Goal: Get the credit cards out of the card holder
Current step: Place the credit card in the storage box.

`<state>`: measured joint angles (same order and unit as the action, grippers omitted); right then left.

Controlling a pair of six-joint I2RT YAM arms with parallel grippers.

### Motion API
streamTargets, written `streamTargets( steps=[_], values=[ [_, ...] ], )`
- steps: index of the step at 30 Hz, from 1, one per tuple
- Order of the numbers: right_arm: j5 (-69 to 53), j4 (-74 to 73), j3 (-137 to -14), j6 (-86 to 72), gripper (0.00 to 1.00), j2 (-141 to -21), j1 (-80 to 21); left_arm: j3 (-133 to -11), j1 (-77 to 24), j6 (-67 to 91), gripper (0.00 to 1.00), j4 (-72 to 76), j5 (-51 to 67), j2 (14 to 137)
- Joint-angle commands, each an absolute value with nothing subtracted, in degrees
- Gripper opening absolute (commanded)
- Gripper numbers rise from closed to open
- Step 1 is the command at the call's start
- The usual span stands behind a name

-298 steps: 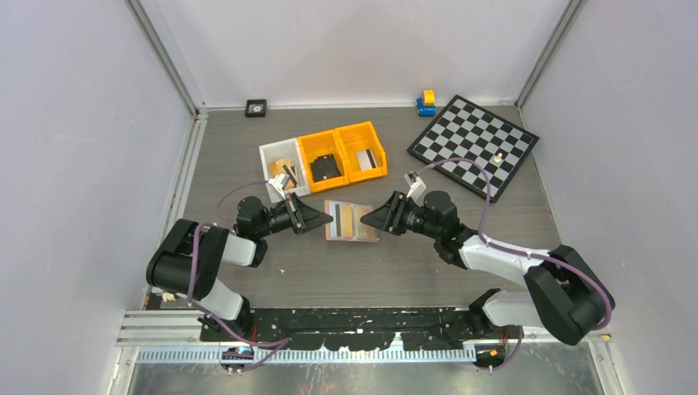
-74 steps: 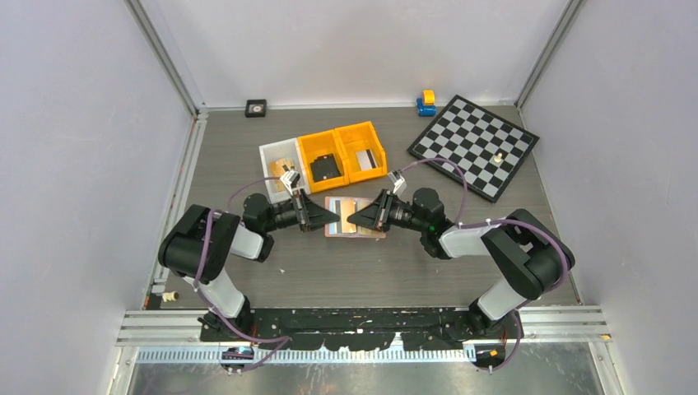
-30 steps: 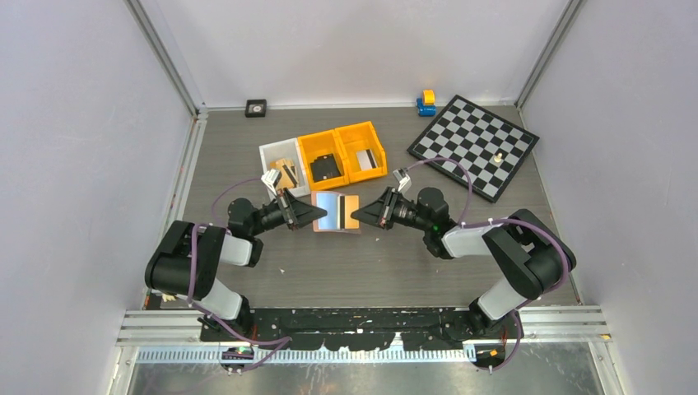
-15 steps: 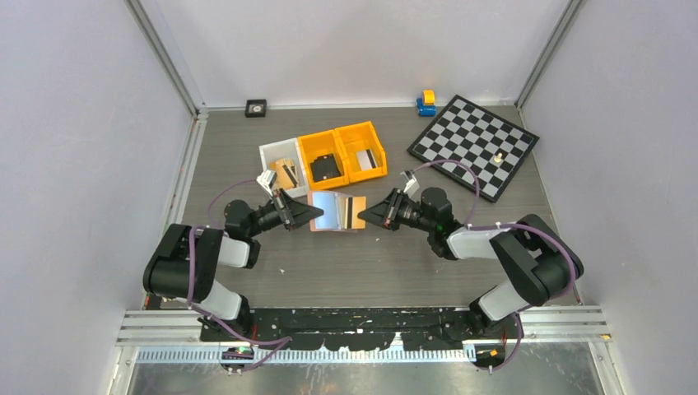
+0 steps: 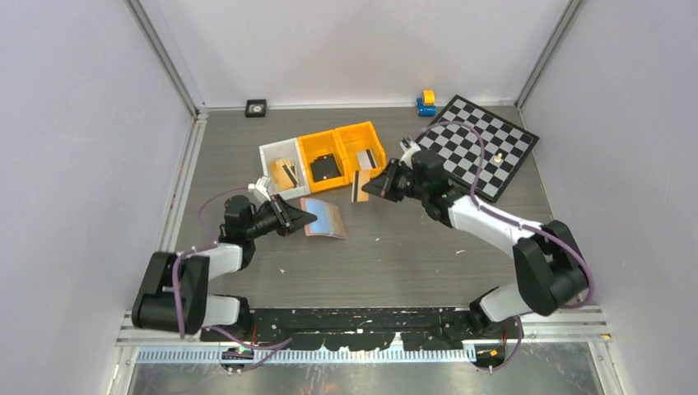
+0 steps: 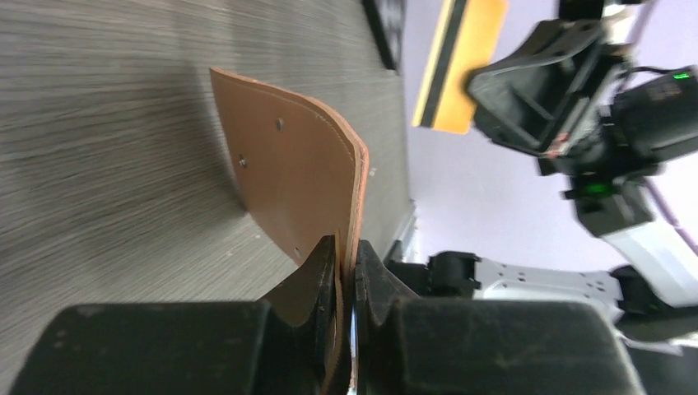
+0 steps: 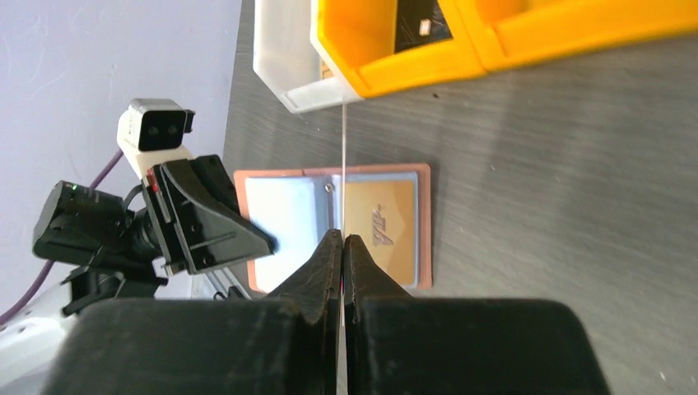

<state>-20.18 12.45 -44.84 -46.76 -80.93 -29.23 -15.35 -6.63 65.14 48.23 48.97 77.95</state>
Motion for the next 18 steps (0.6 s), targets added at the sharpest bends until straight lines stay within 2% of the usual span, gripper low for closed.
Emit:
streamTargets(
  steps=[1, 9, 13, 18],
  values=[
    [-19.82, 2.68, -57.8, -41.3, 0.01, -87.5, -31.89, -20.38, -6.38, 48.6, 0.0, 16.55, 40.31, 66.78],
    [-20.24, -0.43, -80.56, -40.16, 0.0, -106.08, -37.74, -22.71, -6.41, 34.58, 0.0, -14.61, 24.63, 44.45],
    [-17.47, -3.66, -90.75, -38.7, 0.0, -114.26, -40.6, -20.68, -6.5, 36.34, 0.0, -13.84, 21.96, 38.14],
    [-17.86, -6.31, -102.57, -38.67, 0.0, -124.08, -41.41, -20.98, -6.61, 36.5, 0.0, -13.65, 23.3, 39.24]
  ],
)
